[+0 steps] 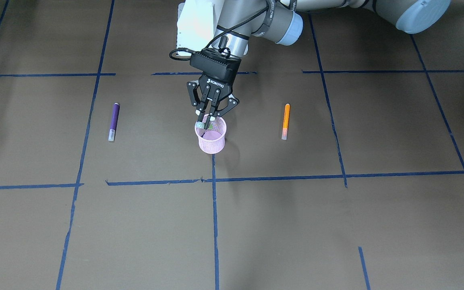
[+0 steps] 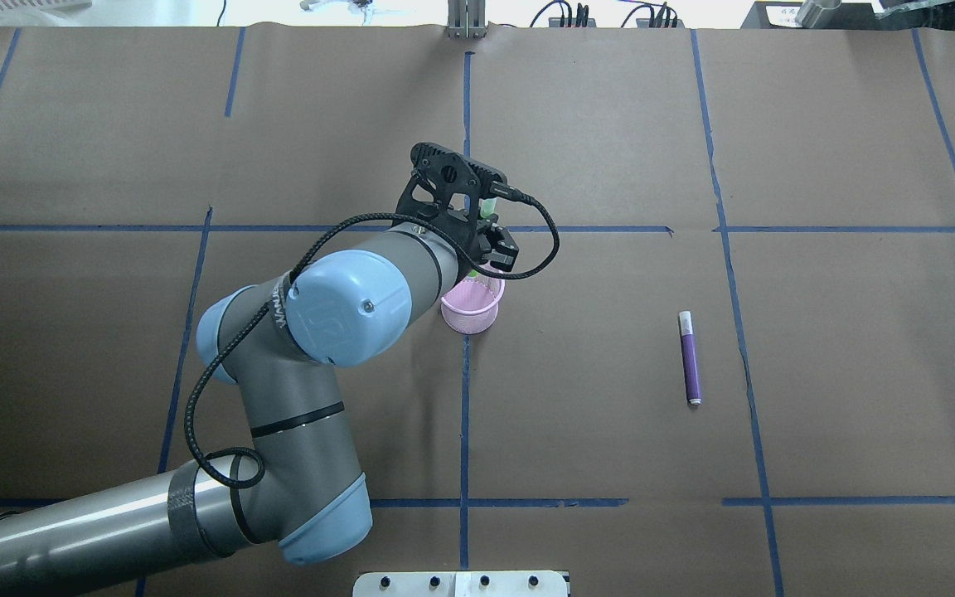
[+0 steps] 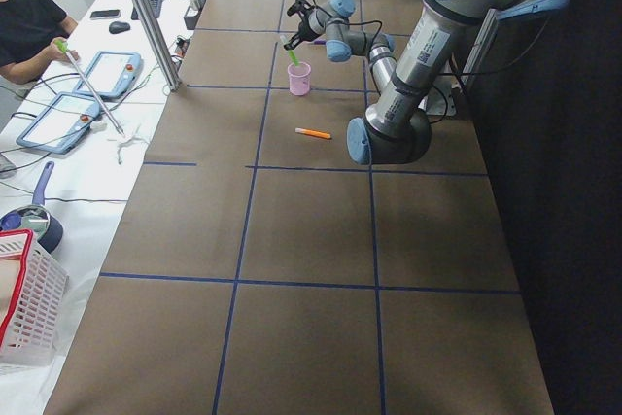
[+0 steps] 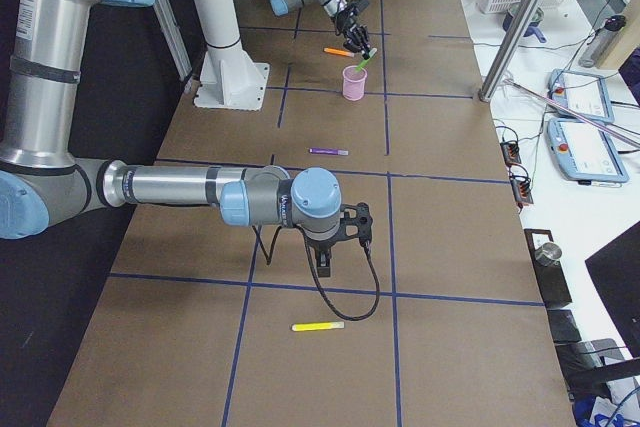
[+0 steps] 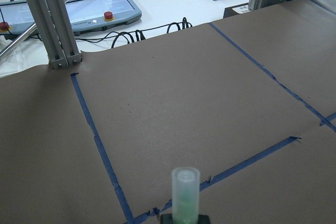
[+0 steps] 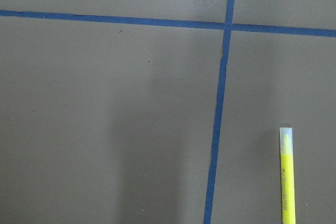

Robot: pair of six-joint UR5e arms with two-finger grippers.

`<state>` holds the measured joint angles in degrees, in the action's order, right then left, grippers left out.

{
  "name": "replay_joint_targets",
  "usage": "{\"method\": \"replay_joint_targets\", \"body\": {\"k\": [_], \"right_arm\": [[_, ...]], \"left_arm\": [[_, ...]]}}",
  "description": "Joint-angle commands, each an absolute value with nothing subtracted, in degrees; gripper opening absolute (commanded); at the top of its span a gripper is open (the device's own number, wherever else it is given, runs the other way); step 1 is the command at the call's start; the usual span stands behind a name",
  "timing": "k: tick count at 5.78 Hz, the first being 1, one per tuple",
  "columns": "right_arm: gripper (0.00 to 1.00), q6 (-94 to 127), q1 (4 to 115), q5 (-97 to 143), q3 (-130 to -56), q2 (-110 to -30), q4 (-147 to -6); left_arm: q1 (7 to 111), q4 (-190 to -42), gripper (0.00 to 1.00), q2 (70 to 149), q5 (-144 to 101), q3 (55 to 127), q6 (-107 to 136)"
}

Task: Collect pens into pen holder
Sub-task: 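Lower the green highlighter into the pink cup and open the left gripper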

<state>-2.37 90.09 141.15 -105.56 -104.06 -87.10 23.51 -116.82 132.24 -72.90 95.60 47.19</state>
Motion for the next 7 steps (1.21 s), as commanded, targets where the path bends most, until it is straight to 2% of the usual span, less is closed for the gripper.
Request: {"method": "replay_joint_targets", "body": {"k": [1,2,3,5,7], "right_arm": [[1.0,-2.37,90.09,141.15,-105.56,-104.06,-87.1],[1.0,-2.29,90.09,141.15,-105.56,-104.06,-87.1],[1.0,-2.29,90.09,141.15,-105.56,-104.06,-87.1],[1.0,-2.2,90.09,141.15,-105.47,-104.06,-87.19],[1.0,-2.29,89.91,140.45,-103.55,-103.8,-87.27]], "left_arm": [[22.85,-116.89,0.0,131.58,-72.07,95.36,47.55],[22.85,-117.68,0.33,131.66,-72.07,95.36,50.25],[22.76,-117.42,0.99,131.4,-72.16,95.19,53.49],[21.02,-119.52,1.0,128.77,-70.24,94.48,59.66],[23.54,-118.57,1.0,128.59,-73.19,96.41,59.33]]}}
